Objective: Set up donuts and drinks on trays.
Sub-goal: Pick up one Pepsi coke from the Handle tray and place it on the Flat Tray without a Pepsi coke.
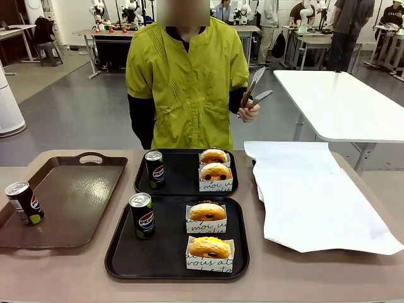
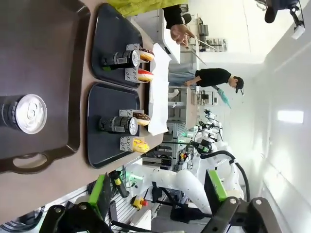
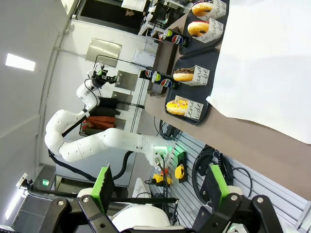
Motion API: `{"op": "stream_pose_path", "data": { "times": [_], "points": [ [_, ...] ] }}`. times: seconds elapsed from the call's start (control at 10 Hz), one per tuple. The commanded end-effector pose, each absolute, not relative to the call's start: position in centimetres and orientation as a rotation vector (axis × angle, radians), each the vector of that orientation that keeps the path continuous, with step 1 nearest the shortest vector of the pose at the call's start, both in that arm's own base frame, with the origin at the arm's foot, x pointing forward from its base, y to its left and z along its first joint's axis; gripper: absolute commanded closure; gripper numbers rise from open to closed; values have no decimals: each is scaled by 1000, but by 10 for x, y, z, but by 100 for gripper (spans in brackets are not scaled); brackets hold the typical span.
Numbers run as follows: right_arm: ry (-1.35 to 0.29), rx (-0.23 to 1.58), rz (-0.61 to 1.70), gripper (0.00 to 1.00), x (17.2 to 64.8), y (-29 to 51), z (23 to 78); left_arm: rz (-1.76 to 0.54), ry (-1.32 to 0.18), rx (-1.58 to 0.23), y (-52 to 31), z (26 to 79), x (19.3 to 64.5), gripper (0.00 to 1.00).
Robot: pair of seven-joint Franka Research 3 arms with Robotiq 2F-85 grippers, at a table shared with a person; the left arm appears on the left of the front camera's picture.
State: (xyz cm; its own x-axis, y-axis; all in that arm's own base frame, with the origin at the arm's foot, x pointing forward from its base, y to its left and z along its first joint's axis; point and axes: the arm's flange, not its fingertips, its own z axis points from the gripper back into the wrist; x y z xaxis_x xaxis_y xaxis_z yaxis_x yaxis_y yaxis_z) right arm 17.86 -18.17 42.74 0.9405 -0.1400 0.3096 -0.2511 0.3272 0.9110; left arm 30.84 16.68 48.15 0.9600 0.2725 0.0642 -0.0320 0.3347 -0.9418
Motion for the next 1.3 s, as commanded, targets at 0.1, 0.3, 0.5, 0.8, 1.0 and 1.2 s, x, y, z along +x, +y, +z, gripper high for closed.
{"op": "stream_pose_path", "data": {
  "times": [0.1, 0.3, 0.5, 0.8, 1.0, 1.2],
  "points": [
    [-376, 1254, 91, 0, 179, -181, 428, 102, -259, -1198, 183, 490, 311, 0],
    [-376, 1254, 91, 0, 179, -181, 428, 173, -236, -1214, 171, 483, 311, 0],
    [-376, 1254, 91, 0, 179, -181, 428, 173, -236, -1214, 171, 483, 311, 0],
    [-376, 1254, 91, 0, 179, -181, 428, 173, -236, -1214, 171, 483, 311, 0],
    [-376, 1254, 91, 0, 179, -181, 428, 173, -236, -1214, 171, 483, 311, 0],
    [-376, 1254, 91, 0, 179, -181, 428, 173, -236, -1214, 171, 483, 311, 0]
  ]
}}
